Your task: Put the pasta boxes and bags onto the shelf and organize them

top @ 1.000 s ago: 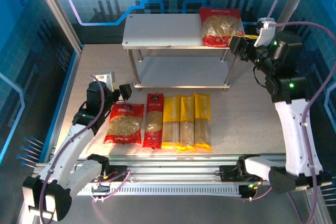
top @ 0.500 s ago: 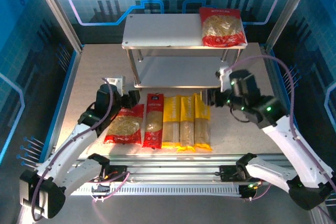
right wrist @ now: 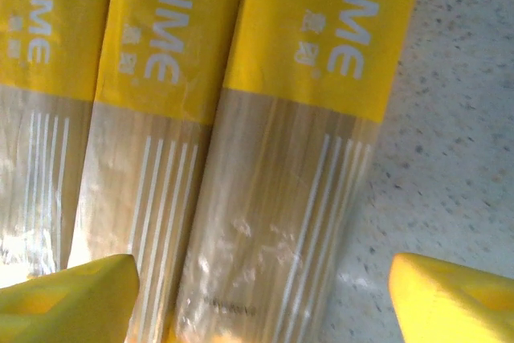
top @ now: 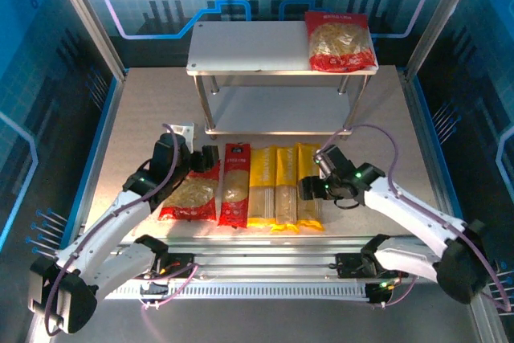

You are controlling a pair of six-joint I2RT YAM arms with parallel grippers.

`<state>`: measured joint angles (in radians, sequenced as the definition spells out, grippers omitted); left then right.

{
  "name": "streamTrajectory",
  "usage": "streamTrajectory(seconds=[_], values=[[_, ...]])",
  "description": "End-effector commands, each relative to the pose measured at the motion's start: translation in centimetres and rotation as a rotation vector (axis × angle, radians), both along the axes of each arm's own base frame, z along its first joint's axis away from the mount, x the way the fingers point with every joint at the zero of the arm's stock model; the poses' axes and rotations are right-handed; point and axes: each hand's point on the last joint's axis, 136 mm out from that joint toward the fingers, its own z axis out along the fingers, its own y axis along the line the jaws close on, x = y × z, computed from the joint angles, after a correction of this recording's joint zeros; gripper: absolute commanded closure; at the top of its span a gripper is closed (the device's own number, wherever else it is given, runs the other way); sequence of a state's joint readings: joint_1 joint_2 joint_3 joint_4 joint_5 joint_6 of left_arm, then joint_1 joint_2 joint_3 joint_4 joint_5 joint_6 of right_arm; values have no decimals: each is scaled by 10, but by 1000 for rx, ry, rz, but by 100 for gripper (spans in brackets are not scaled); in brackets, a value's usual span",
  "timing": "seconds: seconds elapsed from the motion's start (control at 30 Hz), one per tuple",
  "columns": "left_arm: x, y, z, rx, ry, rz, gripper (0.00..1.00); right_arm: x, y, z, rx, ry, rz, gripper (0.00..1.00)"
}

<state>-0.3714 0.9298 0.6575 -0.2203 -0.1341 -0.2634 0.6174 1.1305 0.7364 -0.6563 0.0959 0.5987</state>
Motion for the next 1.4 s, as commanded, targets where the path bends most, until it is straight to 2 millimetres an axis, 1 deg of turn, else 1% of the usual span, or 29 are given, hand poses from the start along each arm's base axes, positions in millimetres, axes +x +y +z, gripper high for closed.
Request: streamTrajectory(seconds=[0.0, 0.1, 0.17, 0.23, 0.37, 0.5, 0.73, 0.83, 1.0, 1.07, 1.13, 1.2, 1.37], values=[[-1, -6, 1, -16, -3, -19, 25, 18, 13, -8, 49, -21, -10, 16], [-1, -5, 0, -7, 1, -20, 25, 26, 16, -21, 46, 6, -23, 9], [-1, -5, -1, 0, 3, -20, 25, 31, 15, -29, 24, 23, -29, 8], [-1, -4, -2, 6, 5, -18, 25, 35, 11, -36, -20, 37, -41, 8], [0, -3, -4, 13, 6, -13, 25, 42, 2, -44, -92, 35, -58, 8], [0, -2, -5, 19, 6, -9, 25, 46, 3, -51, -95, 42, -57, 8], [1, -1, -7, 27, 7, -5, 25, 50, 6, -70, -112, 94, -49, 8], [1, 0, -7, 35, 7, -4, 25, 51, 0, -76, -137, 114, -61, 10], [1, 2, -8, 42, 8, -1, 25, 46, -25, -78, -163, 135, -105, 11], [1, 1, -8, 41, 5, -1, 25, 44, -35, -76, -164, 133, -126, 11], [2, 1, -8, 39, 4, 0, 25, 43, -41, -72, -157, 122, -133, 11], [3, 0, -7, 36, 1, 0, 25, 42, -44, -69, -153, 119, -136, 11], [4, -1, -8, 30, 3, -4, 25, 42, -36, -70, -123, 137, -105, 10]])
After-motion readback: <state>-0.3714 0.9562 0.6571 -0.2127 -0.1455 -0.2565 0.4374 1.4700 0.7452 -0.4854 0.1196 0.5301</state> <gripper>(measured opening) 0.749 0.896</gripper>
